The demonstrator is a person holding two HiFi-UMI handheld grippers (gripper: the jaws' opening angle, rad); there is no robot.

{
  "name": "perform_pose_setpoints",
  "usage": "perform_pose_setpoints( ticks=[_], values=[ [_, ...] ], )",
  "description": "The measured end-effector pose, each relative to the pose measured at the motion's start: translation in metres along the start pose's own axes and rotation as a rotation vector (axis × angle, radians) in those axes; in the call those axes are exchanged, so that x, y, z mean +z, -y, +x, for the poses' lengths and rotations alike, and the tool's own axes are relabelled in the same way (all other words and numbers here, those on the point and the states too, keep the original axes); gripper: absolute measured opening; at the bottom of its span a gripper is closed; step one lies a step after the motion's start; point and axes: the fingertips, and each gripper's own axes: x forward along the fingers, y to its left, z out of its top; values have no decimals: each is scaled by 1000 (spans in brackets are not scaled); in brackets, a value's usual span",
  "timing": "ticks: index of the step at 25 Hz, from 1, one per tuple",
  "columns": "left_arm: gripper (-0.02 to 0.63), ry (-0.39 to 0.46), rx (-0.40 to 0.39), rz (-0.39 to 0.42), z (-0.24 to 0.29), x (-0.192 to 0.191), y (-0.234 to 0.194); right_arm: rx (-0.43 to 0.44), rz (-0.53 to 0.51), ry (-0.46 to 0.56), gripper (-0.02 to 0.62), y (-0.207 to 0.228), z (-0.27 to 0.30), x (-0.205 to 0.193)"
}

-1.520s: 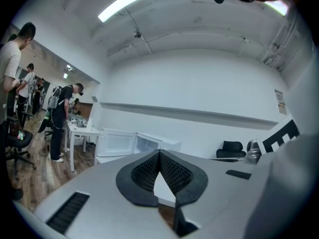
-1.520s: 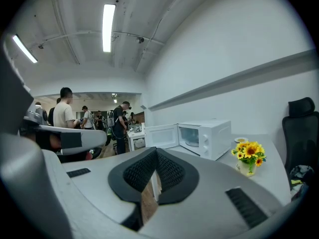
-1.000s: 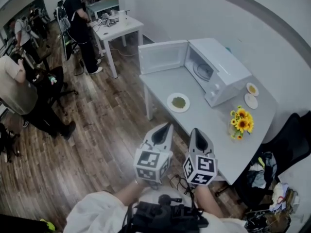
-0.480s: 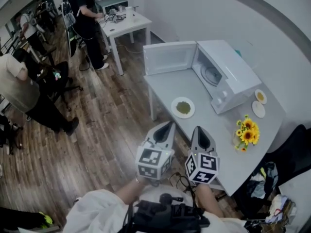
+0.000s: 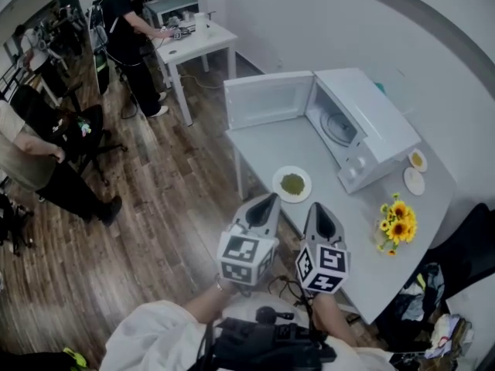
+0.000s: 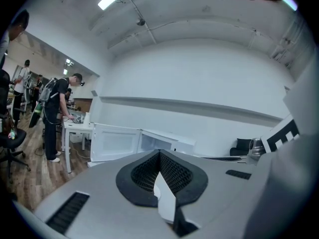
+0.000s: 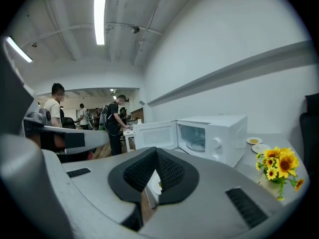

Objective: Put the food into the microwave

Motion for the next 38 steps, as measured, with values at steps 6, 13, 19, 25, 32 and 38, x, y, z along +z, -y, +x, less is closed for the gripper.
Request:
perform_pose_setpoints(
  ticks=[6, 13, 19, 25, 32, 38],
  values=[
    [9, 7, -31, 17, 41, 20, -33, -17, -6, 14, 23, -6, 51, 19],
    [9, -15, -62, 21, 89, 31, -65, -53, 2, 8, 23, -3, 106, 35],
    [9, -30, -85, 20, 122, 43, -83, -79, 20, 4, 23, 3, 140, 45],
    [9, -43, -103, 37, 150, 47, -103, -88, 24, 6, 23, 1, 173, 53],
    [9, -55, -134, 63, 178, 58, -128, -120, 38, 23, 23, -4, 208, 66],
    [9, -60, -187, 53, 201, 66, -137, -165, 52, 34, 23, -1, 229, 71]
  ],
)
